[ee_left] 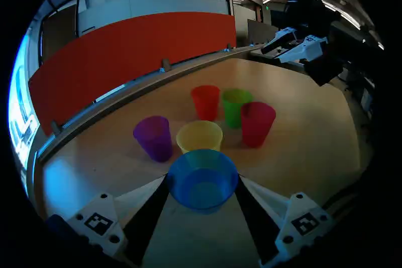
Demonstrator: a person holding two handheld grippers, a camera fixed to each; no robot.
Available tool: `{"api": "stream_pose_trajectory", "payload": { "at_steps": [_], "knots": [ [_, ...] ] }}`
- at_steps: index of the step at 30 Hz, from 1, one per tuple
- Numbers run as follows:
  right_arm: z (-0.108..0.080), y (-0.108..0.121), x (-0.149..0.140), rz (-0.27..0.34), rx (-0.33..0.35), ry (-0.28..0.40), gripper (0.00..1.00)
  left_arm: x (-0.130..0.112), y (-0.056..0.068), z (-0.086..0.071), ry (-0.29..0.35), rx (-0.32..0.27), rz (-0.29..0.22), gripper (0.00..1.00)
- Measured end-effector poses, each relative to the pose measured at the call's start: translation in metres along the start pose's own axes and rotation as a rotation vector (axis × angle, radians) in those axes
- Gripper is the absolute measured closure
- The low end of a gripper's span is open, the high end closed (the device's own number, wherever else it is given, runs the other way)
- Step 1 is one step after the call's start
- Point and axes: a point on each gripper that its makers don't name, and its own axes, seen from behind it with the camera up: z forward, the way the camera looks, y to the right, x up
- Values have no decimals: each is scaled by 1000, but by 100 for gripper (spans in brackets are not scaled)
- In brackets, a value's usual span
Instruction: Pour water
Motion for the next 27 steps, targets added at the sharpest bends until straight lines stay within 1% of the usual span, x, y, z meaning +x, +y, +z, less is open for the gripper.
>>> {"api": "stream_pose_trajectory", "payload": {
  "at_steps": [8,20,27],
  "knots": [
    [6,-6,-1,4,13,0,0,12,-2,-14,35,13,-4,13],
    [14,-8,-3,12,23,-4,0,40,-13,-33,133,43,-41,13],
    [20,-10,-2,10,28,-6,0,54,-17,-45,178,60,-39,13]
  ]
}}
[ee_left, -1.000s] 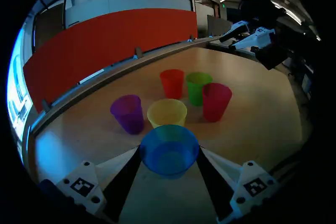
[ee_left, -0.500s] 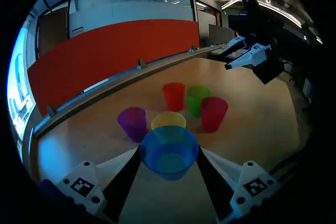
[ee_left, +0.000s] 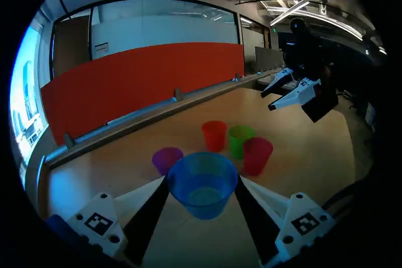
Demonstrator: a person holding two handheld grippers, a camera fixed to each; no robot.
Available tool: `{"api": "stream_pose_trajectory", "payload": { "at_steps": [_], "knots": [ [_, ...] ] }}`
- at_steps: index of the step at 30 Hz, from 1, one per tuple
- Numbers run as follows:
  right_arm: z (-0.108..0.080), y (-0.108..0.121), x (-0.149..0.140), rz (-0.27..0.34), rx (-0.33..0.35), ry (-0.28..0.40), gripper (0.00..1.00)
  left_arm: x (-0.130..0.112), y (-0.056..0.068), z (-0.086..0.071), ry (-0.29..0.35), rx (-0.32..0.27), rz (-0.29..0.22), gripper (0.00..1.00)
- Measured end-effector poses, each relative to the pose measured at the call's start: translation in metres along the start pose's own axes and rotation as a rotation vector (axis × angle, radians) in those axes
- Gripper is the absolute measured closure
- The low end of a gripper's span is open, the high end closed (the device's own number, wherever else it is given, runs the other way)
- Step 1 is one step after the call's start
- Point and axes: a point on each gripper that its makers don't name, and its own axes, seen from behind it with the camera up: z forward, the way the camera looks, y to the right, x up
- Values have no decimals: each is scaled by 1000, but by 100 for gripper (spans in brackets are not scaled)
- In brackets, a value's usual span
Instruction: Pour water
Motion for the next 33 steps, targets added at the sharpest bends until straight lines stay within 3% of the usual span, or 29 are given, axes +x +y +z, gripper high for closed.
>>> {"api": "stream_pose_trajectory", "payload": {
  "at_steps": [18,33],
  "knots": [
    [23,-6,-25,-8,20,-48,0,30,3,-17,63,15,26,13],
    [43,-13,-47,-10,36,-90,0,32,3,-28,74,22,22,13]
  ]
}}
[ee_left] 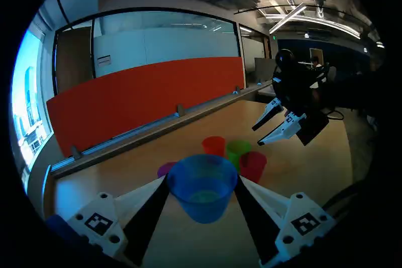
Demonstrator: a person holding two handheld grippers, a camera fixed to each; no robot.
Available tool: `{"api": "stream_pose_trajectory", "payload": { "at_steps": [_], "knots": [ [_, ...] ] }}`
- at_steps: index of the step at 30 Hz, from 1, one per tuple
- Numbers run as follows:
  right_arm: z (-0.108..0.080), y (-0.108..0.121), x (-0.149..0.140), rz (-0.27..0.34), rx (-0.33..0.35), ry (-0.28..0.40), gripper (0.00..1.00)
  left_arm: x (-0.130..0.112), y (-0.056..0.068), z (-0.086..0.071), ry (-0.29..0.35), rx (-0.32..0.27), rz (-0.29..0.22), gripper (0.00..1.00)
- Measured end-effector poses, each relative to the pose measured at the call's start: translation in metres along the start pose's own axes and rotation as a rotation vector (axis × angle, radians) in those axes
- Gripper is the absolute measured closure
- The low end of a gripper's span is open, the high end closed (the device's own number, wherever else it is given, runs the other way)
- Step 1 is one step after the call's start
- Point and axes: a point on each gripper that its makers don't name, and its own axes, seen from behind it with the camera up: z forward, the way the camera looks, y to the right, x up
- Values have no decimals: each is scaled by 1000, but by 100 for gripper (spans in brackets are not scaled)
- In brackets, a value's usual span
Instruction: Pour water
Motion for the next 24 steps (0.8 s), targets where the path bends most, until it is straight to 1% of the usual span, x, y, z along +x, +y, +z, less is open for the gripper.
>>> {"api": "stream_pose_trajectory", "payload": {
  "at_steps": [6,14,20,24],
  "knots": [
    [4,-3,-2,-2,5,-8,0,-2,-1,-2,3,-1,-10,13],
    [17,-5,-9,-7,12,-31,0,-5,-4,-5,7,6,-22,13],
    [25,-12,-9,-20,24,-37,0,-7,-6,-6,3,11,-19,13],
    [30,-15,-6,-17,30,-35,0,-7,-5,-7,3,10,-20,13]
  ]
}}
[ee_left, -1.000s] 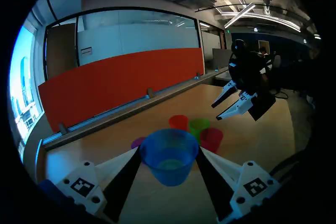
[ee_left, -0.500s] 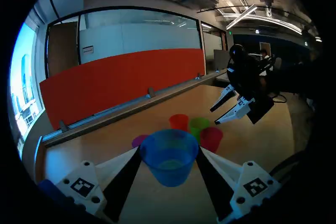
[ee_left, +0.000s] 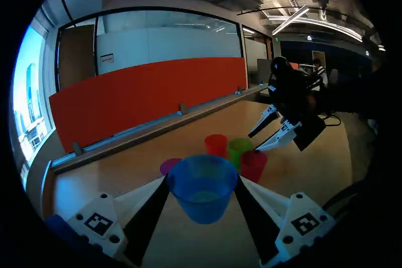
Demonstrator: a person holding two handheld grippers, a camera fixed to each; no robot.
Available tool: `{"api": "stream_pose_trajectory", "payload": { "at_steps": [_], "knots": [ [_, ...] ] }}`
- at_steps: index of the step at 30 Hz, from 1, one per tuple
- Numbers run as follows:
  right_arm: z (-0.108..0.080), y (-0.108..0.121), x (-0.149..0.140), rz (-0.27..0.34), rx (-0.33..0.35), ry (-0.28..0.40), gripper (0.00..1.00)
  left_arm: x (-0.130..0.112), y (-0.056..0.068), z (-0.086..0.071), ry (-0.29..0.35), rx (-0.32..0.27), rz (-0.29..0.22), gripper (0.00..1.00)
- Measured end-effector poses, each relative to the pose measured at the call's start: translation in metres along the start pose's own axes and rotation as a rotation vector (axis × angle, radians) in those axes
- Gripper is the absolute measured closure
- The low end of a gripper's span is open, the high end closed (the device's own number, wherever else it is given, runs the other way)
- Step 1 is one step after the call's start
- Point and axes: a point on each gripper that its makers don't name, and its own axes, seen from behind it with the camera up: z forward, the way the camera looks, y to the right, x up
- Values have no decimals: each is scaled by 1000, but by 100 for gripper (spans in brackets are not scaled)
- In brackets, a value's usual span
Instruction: Pour water
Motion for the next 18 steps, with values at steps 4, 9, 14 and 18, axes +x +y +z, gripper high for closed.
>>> {"api": "stream_pose_trajectory", "payload": {
  "at_steps": [4,9,14,18],
  "knots": [
    [4,-2,3,8,6,3,0,0,0,-1,0,0,0,13],
    [8,-5,6,10,13,6,1,0,0,-2,0,0,1,13],
    [13,-8,8,9,18,8,1,-1,-2,-3,-2,1,0,13],
    [17,-9,10,11,22,10,1,-2,-3,-4,-4,4,1,13]
  ]
}}
